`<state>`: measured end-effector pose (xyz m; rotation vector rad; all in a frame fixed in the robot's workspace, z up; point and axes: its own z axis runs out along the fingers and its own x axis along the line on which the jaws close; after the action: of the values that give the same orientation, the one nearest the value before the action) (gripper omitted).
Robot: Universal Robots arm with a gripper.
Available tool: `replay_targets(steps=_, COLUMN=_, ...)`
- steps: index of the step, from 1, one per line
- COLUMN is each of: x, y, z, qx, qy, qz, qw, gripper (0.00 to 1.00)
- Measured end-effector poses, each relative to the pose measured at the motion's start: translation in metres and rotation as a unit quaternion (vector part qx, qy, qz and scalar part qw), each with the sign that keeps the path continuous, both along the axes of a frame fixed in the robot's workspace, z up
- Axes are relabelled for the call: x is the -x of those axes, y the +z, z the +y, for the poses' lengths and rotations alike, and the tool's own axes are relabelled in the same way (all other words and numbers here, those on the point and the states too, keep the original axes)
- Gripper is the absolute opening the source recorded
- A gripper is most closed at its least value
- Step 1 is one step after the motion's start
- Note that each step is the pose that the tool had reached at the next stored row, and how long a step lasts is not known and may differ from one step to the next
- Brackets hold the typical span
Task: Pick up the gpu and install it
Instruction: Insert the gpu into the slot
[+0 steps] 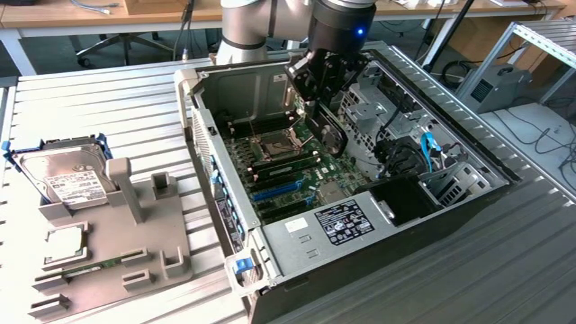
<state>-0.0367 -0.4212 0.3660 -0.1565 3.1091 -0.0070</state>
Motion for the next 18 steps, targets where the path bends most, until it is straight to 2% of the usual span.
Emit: replay_targets(steps=18, x=0.0000, y=0.0000, z=0.0000, qx=0.0000, qy=0.038, qz=0.0000, qw=0.9993, gripper=0.26)
